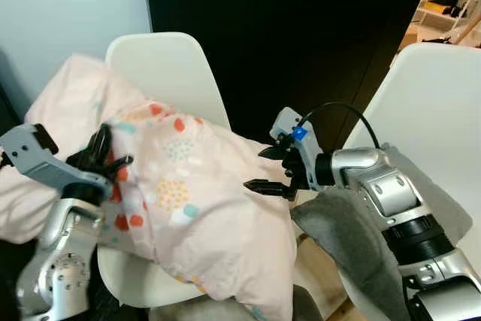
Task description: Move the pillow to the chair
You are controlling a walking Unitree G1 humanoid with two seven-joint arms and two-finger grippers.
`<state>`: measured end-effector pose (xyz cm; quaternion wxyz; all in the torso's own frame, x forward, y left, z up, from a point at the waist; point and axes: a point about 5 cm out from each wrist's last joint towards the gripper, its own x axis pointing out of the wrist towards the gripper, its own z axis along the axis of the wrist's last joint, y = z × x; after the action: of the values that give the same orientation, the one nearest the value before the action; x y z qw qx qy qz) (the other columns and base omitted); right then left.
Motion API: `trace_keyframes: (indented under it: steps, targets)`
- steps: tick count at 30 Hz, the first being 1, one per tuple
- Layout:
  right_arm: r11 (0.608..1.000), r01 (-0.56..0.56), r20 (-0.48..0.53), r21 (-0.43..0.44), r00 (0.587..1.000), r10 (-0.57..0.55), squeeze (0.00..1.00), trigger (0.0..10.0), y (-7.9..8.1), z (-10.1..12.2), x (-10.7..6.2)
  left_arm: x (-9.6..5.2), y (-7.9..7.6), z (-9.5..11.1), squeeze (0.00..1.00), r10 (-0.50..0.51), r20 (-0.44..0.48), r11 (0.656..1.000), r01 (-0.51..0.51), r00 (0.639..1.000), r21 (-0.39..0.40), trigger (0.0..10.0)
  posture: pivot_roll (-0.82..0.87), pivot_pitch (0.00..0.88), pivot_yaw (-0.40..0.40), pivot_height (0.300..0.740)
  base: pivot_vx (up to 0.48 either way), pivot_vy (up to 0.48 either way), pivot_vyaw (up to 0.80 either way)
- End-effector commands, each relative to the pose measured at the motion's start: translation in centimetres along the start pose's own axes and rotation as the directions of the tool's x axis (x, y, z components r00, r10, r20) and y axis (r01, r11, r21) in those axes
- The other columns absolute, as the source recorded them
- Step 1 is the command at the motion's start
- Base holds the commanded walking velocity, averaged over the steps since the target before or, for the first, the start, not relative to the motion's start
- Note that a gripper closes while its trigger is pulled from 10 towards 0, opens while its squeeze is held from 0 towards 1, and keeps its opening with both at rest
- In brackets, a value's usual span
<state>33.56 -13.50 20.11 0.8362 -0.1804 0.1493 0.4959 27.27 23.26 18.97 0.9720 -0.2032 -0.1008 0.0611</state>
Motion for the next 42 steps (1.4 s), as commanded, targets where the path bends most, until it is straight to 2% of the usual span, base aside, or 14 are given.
trace_keyframes:
  steps: [1, 2, 3, 10, 12, 17, 18, 19, 21, 22, 25, 26, 38, 42]
  targets:
    - [1.0, 0.012, 0.01, -0.01, 1.0, -0.012, 0.0, 10.0, -0.3, 0.4, 0.0, 0.2, -0.2, -0.5, 0.0, -0.007, -0.018, 0.999, 0.007, 1.0, 0.038, 10.0, -0.02, 0.0, -0.081, 0.474, 0.0, 0.0, 0.0]
    - [1.0, 0.018, 0.012, -0.008, 1.0, -0.018, 0.0, 10.0, -0.3, 0.5, 0.0, 0.4, -0.4, -1.1, 0.16, -0.031, -0.048, 0.994, 0.036, 0.998, 0.106, 10.0, -0.02, 0.0, -0.081, 0.474, 0.0, 0.0, 0.0]
    - [1.0, 0.024, 0.013, -0.007, 1.0, -0.024, 0.0, 10.0, -0.4, 0.5, 0.0, 0.7, -0.5, -1.7, 1.0, -0.042, -0.09, 0.976, 0.061, 0.995, 0.211, 10.0, -0.03, 0.0, -0.082, 0.474, 0.0, 0.0, 0.0]
    - [0.999, 0.043, 0.014, 0.0, 0.999, -0.043, 0.0, 10.0, -0.6, 0.5, -0.2, 1.0, 0.2, -2.2, 1.0, 0.035, -0.114, 0.869, 0.026, 0.993, 0.494, 10.0, -0.04, 0.001, -0.078, 0.474, 0.0, 0.0, 0.0]
    - [0.998, 0.061, 0.027, 0.023, 0.998, -0.061, 0.0, 10.0, -0.8, 0.4, -0.3, 1.2, 0.8, -0.9, 1.0, 0.118, -0.059, 0.703, -0.042, 0.991, 0.71, 10.0, -0.03, 0.0, -0.078, 0.474, 0.0, 0.0, 0.0]
    - [0.997, 0.075, 0.03, 0.035, 0.997, -0.076, 0.0, 10.0, -1.0, 0.3, -0.3, 1.3, 0.8, -0.4, 1.0, 0.121, -0.039, 0.655, -0.05, 0.992, 0.754, 10.0, -0.03, 0.0, -0.078, 0.474, 0.0, 0.0, 0.0]
    - [0.989, 0.133, 0.033, 0.061, 0.99, -0.135, 0.0, 10.0, -1.6, 0.2, -0.2, 1.4, 0.3, 0.5, 1.0, 0.091, -0.001, 0.553, -0.05, 0.996, 0.832, 10.0, -0.03, 0.0, -0.081, 0.474, 0.0, 0.0, 0.0]
    - [0.989, 0.133, 0.033, 0.061, 0.99, -0.135, 0.0, 10.0, -1.6, 0.2, -0.2, 1.4, 0.3, 0.5, 1.0, 0.091, -0.001, 0.553, -0.05, 0.996, 0.832, 10.0, -0.03, 0.0, -0.081, 0.474, 0.0, 0.0, 0.0]
    - [0.964, 0.223, 0.069, 0.142, 0.97, -0.235, 0.0, 10.0, -2.9, 0.0, -0.3, 1.4, -1.4, 2.5, 1.0, -0.004, 0.063, 0.315, -0.059, 0.998, 0.947, 10.0, -0.02, 0.0, -0.084, 0.474, 0.0, 0.0, 0.0]
    - [0.954, 0.24, 0.105, 0.179, 0.96, -0.261, 0.0, 10.0, -3.2, 0.1, -0.4, 1.3, -2.1, 3.1, 1.0, -0.031, 0.082, 0.272, -0.071, 0.996, 0.96, 10.0, -0.02, 0.0, -0.085, 0.474, 0.0, 0.0, 0.0]
    - [0.937, 0.252, 0.179, 0.241, 0.938, -0.298, 0.0, 10.0, -3.5, 0.4, -0.4, 0.9, -3.2, 3.4, 0.89, -0.041, 0.082, 0.344, -0.063, 0.996, 0.937, 10.0, -0.03, 0.0, -0.084, 0.474, 0.0, 0.0, 0.0]
    - [0.93, 0.245, 0.208, 0.275, 0.929, -0.307, 0.0, 10.0, -3.4, 0.4, -0.4, 0.7, -3.6, 3.4, 0.0, -0.04, 0.08, 0.38, -0.059, 0.996, 0.923, 10.0, -0.03, 0.0, -0.084, 0.474, 0.0, 0.0, 0.0]
    - [0.903, 0.152, 0.405, 0.401, 0.855, -0.324, 0.0, 10.0, -0.1, 0.2, 0.4, -0.9, -5.7, 1.4, 0.0, -0.061, 0.05, 0.728, 0.01, 0.997, 0.685, 10.0, -0.03, 0.0, -0.086, 0.513, -0.097, 0.0, 0.0]
    - [0.863, 0.183, 0.42, 0.47, 0.814, -0.402, 0.0, 10.0, 2.8, -1.7, 1.3, -3.5, -7.6, -2.7, 0.0, -0.141, -0.09, 0.87, 0.167, 0.986, 0.464, 10.0, -0.04, 0.0, -0.078, 0.528, -0.24, 0.0, 0.0]
